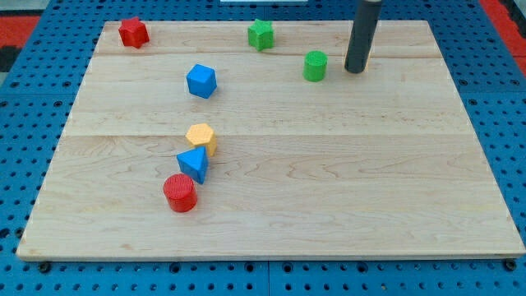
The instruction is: Separate the yellow hexagon from the blue triangle
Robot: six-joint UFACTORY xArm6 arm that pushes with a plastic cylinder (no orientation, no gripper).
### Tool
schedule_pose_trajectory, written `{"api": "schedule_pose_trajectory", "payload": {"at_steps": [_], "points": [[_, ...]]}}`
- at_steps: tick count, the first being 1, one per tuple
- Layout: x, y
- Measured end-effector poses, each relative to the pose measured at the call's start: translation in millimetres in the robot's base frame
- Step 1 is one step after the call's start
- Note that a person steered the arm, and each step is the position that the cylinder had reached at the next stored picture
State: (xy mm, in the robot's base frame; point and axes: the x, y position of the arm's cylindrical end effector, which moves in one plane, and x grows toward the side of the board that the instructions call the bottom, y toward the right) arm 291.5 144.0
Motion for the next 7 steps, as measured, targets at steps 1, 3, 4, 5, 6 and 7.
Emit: {"api": "schedule_pose_trajectory", "payload": {"at_steps": [1, 3, 4, 5, 6, 7], "points": [[-38.9, 22.2], [-29.3, 38.1], [-29.1, 38.1], [-29.1, 38.1], [-9.1, 19.0], [37.9, -6.7]]}}
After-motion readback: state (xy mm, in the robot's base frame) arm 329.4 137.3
